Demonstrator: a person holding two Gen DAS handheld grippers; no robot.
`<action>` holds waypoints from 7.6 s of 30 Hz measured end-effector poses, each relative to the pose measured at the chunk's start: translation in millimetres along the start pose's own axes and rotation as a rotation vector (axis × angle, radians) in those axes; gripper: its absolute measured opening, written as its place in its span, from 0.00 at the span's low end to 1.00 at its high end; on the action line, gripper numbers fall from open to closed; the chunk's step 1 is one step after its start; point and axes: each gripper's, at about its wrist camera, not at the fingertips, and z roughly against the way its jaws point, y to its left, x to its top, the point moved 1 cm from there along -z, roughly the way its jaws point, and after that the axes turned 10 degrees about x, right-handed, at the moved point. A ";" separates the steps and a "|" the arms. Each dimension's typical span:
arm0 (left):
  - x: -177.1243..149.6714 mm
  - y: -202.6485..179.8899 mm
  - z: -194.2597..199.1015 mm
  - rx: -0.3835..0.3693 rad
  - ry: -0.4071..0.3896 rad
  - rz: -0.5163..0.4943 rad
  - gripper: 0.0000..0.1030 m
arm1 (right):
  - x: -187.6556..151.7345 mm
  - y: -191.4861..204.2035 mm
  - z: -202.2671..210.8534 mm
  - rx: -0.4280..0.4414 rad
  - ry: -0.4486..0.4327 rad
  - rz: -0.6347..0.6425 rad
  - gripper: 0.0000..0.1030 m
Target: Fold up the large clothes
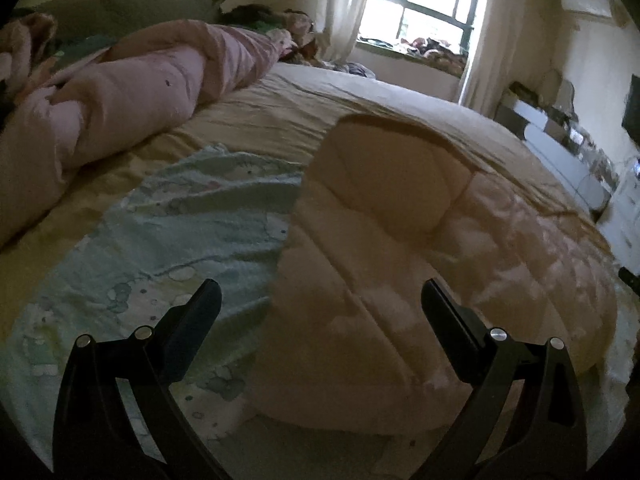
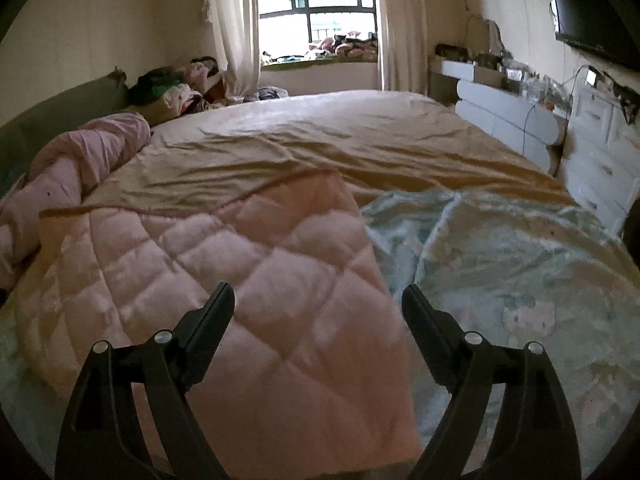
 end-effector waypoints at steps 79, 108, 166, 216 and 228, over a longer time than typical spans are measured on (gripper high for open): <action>-11.0 -26.6 0.2 0.049 -0.035 -0.049 0.88 | -15.6 91.4 0.7 0.057 -0.047 0.135 0.93; -42.2 -84.5 -25.8 -0.137 0.115 -0.112 0.91 | 45.6 268.8 -289.3 0.150 0.563 0.133 0.92; -67.1 -49.3 137.5 0.022 -0.066 -0.044 0.91 | -56.0 39.9 127.7 0.239 -0.071 -0.117 0.96; -88.7 -25.5 -35.2 -0.155 0.353 0.396 0.91 | -90.0 -51.6 -55.4 0.375 0.119 -0.707 0.96; -84.4 -9.5 -92.6 -0.429 0.346 0.755 0.91 | -83.1 -45.3 -70.3 0.359 0.098 -0.685 0.96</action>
